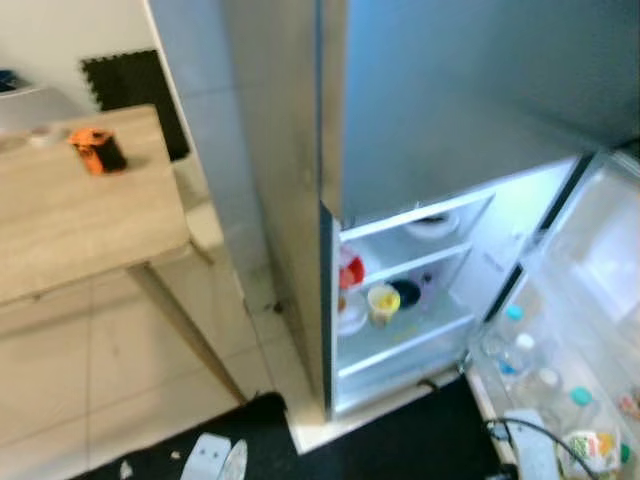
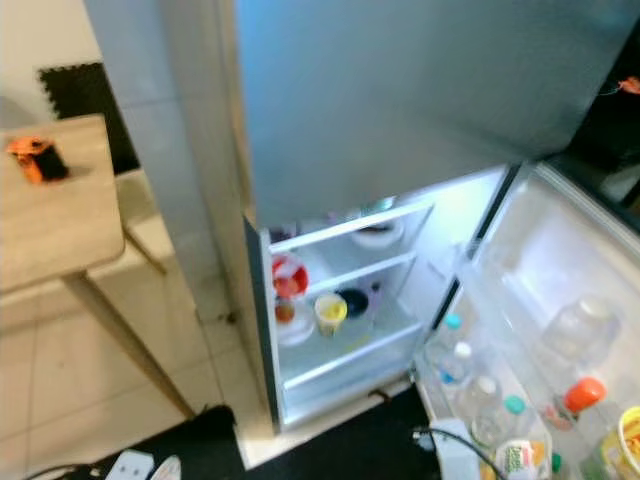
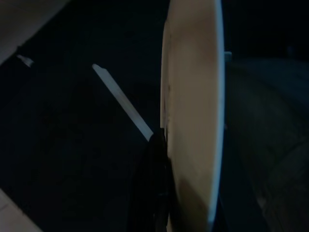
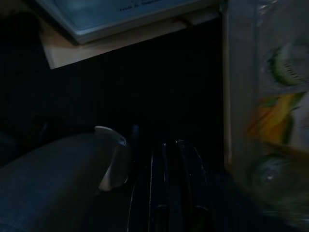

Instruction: Restocking fridge

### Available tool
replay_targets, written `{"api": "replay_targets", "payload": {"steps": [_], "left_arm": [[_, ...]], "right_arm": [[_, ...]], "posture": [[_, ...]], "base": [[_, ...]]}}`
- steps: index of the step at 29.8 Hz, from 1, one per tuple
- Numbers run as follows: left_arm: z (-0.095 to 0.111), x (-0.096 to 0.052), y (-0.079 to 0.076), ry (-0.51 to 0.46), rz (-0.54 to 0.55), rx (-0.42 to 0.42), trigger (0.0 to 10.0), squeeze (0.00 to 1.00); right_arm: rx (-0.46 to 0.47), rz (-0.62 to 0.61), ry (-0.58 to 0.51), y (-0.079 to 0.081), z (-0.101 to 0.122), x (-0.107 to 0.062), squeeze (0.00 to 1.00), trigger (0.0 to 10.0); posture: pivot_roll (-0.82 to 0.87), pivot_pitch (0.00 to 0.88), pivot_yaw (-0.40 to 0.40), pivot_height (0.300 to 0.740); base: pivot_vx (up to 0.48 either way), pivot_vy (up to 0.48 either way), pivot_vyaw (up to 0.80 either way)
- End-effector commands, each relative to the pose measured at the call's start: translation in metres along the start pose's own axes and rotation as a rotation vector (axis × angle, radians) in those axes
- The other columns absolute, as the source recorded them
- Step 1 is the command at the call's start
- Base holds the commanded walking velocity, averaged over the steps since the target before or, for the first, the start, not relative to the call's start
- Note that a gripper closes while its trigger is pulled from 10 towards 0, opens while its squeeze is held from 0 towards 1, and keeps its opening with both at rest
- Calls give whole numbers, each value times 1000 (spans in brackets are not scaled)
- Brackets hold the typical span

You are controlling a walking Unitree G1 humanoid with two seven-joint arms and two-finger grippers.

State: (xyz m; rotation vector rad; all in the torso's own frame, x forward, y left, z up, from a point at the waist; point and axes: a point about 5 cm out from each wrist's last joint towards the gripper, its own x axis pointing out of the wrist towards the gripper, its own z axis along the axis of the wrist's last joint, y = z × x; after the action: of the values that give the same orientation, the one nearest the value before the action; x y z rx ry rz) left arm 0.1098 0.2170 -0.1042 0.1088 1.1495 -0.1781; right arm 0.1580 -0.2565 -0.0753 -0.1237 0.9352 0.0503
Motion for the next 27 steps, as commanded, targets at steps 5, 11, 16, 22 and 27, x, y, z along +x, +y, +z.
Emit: {"api": "replay_targets", "payload": {"steps": [5, 11, 16, 22, 27], "left_arm": [[-4, 2, -11, 14, -32, -4, 10000, 0], [-4, 1, -9, 12, -26, -7, 10000, 0], [-4, 1, -9, 11, -27, -8, 10000, 0], [-3, 2, -10, 3, -34, -6, 10000, 0], [4, 3, -9, -27, -34, -3, 10000, 0]], "right_arm": [[43, 104, -85, 9, 17, 4, 0, 10000], [31, 441, -228, 30, 52, 5, 0, 10000], [-26, 382, -310, 19, 78, 5, 0, 10000], [37, 82, -484, -31, 131, -4, 0, 10000], [130, -112, -567, -70, 147, -19, 0, 10000]], "posture": [[-32, 22, -8, 740], [-34, 23, -7, 740], [-33, 24, -8, 740], [-31, 20, -13, 740], [-26, 20, -17, 740]], "base": [[0, -182, 0], [0, 0, 0], [0, 0, 0], [0, 0, 0], [0, 0, 0]]}}
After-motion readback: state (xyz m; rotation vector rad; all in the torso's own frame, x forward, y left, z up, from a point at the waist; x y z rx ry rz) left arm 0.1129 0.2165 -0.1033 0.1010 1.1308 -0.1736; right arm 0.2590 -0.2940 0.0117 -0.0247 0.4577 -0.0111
